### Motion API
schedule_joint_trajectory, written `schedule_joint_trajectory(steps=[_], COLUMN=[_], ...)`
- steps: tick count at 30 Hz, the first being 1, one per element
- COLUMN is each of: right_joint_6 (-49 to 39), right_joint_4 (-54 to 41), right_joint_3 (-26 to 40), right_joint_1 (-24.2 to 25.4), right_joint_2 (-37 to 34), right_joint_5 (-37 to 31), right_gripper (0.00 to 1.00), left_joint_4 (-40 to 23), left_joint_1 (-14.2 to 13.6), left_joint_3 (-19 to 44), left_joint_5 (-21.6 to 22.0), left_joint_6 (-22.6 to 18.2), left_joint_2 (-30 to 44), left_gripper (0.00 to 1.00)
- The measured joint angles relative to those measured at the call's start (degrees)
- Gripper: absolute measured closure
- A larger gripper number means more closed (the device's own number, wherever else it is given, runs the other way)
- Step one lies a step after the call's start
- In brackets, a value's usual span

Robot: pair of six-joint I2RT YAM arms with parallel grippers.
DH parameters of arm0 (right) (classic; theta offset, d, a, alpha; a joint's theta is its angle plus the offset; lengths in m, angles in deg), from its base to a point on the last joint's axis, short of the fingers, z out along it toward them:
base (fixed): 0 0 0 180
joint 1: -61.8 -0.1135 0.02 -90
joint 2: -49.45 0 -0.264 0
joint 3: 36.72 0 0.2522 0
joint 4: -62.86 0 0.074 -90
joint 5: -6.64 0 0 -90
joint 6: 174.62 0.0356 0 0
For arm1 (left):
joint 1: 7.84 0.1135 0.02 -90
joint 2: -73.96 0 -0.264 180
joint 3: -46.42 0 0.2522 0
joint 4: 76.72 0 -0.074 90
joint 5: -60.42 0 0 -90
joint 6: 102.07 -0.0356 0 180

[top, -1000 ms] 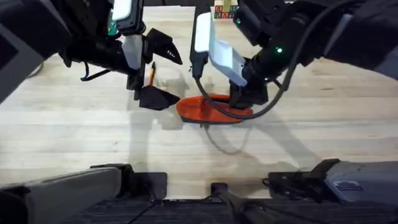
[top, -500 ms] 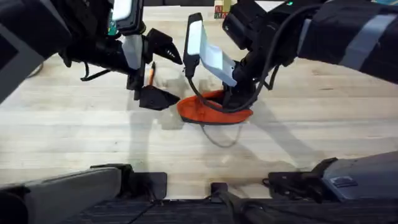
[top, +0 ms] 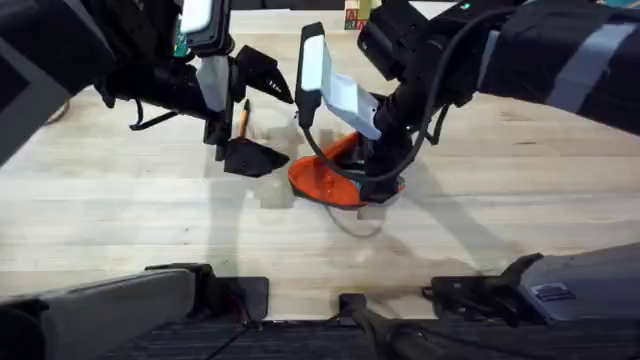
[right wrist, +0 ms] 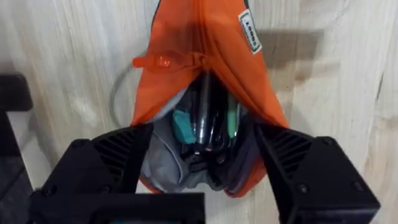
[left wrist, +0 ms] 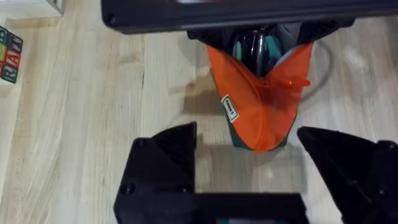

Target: Unzip the bag, pick up the pens from the table one at a time and place them inside, then zip the bag closed.

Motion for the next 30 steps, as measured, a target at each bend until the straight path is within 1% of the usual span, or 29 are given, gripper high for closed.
schedule_joint_trajectory(steps=[23, 26, 27, 29, 30], right_joint_6=[0.07, 1.10, 2.17, 3.28, 5.13], right_joint_4=[0.03, 0.10, 0.13, 0.12, 0.05], right_joint_3=[0.00, 0.00, 0.00, 0.00, 0.00], right_joint_1=[0.00, 0.00, 0.00, 0.00, 0.00], right_joint_2=[0.56, 4.57, 7.49, 9.49, 12.65], right_joint_5=[-0.02, 0.00, 0.00, 0.00, -0.05], right_gripper=[0.004, 0.004, 0.004, 0.004, 0.004], left_joint_4=[0.15, 0.15, 0.15, 0.17, 0.15], left_joint_1=[0.00, 0.00, 0.00, 0.00, 0.00], left_joint_3=[0.00, 0.00, 0.00, 0.00, 0.00], left_joint_5=[0.00, 0.00, 0.00, 0.00, 0.00], left_joint_6=[0.00, 0.00, 0.01, 0.00, 0.00], left_joint_2=[0.00, 0.00, 0.00, 0.00, 0.00], left_gripper=[0.007, 0.008, 0.007, 0.008, 0.006])
